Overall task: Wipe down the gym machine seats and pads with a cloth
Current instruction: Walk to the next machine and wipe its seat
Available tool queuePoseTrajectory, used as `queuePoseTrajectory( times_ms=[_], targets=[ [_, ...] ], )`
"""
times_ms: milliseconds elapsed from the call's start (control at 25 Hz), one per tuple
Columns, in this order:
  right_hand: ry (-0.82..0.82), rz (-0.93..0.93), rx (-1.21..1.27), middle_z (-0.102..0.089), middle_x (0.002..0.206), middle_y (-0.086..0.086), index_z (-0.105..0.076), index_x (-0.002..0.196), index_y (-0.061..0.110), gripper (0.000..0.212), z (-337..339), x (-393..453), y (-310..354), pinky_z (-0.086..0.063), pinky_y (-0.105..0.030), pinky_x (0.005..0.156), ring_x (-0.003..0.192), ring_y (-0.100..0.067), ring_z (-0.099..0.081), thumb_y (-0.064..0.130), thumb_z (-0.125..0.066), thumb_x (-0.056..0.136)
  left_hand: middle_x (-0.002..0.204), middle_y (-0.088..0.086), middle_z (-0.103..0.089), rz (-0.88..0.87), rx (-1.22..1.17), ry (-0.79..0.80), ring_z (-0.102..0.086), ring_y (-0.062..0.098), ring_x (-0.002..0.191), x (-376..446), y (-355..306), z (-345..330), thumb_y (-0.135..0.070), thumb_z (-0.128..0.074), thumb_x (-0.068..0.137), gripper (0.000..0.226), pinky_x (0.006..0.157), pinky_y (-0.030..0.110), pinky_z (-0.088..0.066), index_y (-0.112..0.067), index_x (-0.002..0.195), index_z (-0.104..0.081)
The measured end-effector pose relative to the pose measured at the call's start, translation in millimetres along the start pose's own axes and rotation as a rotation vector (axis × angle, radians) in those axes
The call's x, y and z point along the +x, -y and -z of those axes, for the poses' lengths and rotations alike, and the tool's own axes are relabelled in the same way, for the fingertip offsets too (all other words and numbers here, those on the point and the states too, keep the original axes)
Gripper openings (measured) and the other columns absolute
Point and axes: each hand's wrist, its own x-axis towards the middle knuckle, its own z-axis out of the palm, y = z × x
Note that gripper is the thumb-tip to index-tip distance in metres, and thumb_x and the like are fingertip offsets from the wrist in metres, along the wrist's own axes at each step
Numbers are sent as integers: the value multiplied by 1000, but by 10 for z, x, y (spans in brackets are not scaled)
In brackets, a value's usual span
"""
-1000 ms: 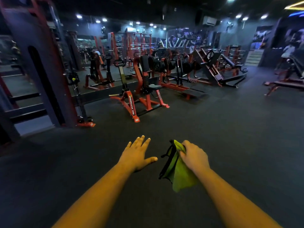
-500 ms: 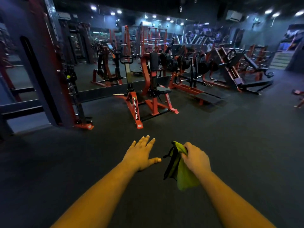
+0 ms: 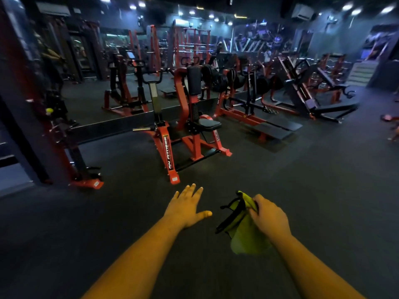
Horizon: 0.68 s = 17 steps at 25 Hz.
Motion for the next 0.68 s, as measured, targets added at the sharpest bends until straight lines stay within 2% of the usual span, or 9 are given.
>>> queuePoseTrajectory(
  times_ms=[320, 480, 680],
  targets=[
    [18, 43, 54, -62, 96, 7, -49, 107, 31, 20, -408, 2451, -630, -52, -35, 66, 83, -18, -62, 45, -56, 96, 170, 3, 4, 32, 10, 15, 0, 21, 156, 2504, 26, -10, -77, -39, 90, 95, 125, 46, -8, -28, 161, 0],
    [55, 83, 115, -61, 95, 8, -50, 108, 32, 20, -438, 3586, -940, -49, -33, 63, 83, -18, -62, 44, -59, 95, 170, 2, 1, 85, -24, 32, -4, 21, 156, 3521, -25, 0, -77, -40, 90, 95, 124, 46, -11, -29, 161, -3],
    [54, 151, 271, -59, 90, 11, -52, 99, 37, 16, -467, 5027, -1122, -50, -31, 63, 79, -9, -58, 39, -66, 92, 168, 4, -16, 167, -385, 39, -22, 23, 153, 4881, 25, -27, -65, -43, 97, 79, 123, 40, -26, -27, 161, -17]
  ],
)
